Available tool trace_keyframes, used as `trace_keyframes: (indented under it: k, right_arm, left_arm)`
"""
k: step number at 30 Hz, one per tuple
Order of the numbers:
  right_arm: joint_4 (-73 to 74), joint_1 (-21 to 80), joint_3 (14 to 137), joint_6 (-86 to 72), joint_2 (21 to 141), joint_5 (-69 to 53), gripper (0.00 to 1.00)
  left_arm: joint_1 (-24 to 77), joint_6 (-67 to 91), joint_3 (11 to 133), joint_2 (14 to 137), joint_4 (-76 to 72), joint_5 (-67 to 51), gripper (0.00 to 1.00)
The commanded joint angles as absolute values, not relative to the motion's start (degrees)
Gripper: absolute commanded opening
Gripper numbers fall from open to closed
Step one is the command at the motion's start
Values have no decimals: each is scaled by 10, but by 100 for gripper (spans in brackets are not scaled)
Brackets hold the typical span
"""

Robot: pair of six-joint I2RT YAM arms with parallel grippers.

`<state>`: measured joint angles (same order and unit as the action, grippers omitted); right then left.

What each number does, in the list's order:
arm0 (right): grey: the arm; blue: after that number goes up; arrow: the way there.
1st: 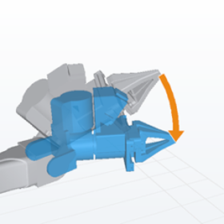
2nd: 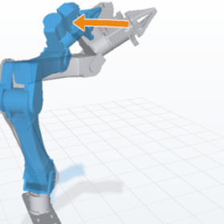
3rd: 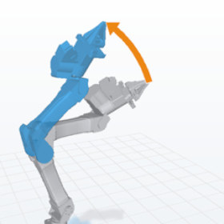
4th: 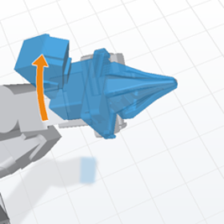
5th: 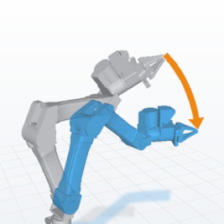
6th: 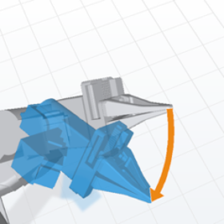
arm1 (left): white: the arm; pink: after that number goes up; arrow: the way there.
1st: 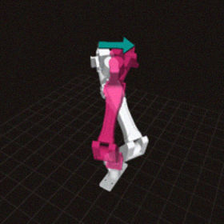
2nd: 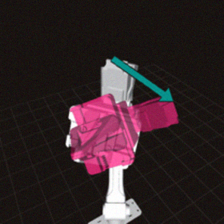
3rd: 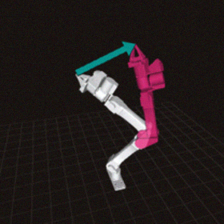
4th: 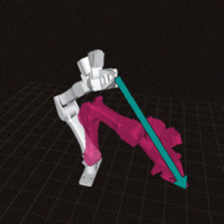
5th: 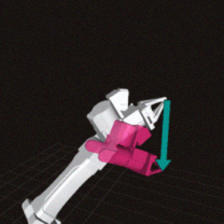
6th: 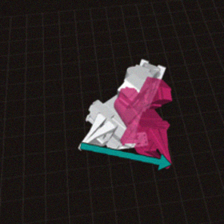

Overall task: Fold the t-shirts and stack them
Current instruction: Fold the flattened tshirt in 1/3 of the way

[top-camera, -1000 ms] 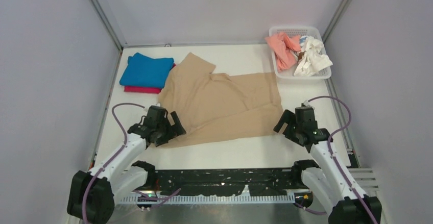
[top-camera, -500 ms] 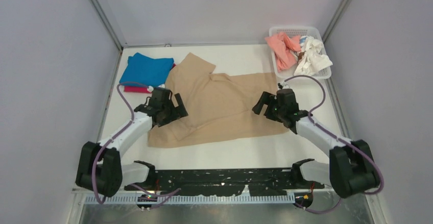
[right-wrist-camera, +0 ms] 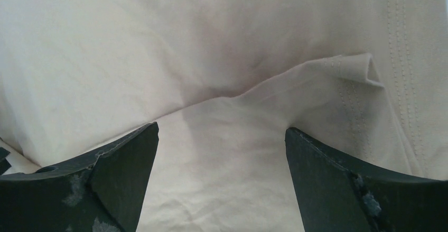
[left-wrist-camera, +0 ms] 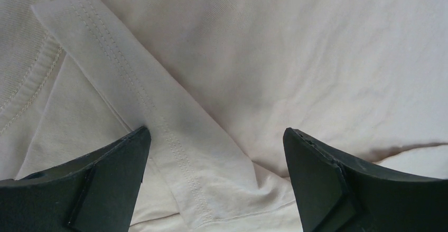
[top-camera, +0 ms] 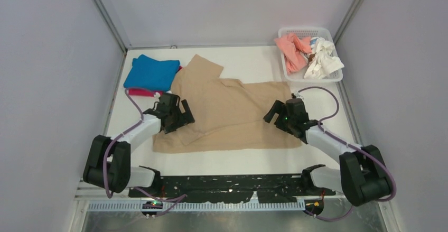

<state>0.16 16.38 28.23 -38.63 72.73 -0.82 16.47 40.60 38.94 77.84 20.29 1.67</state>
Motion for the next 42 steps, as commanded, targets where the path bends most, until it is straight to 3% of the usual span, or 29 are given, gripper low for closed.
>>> trace_keyframes:
  k: [1, 10, 30, 37, 42]
  right_arm:
    - [186, 162, 235, -438, 640, 30, 95]
    - [327, 162, 198, -463, 462, 56, 95]
    - [457, 162, 203, -453, 347, 35, 95]
    - [453, 162, 228, -430, 326, 53, 95]
    - [354, 162, 307, -356, 287, 81, 95]
  left_arm:
    - [163, 437, 339, 768, 190, -21, 100]
    - [168, 471, 237, 653, 203, -49, 100]
    - [174, 527, 147, 421, 358, -34, 100]
    - [174, 518, 187, 381, 378, -20, 100]
    - [174, 458, 280, 385, 349, -15, 100]
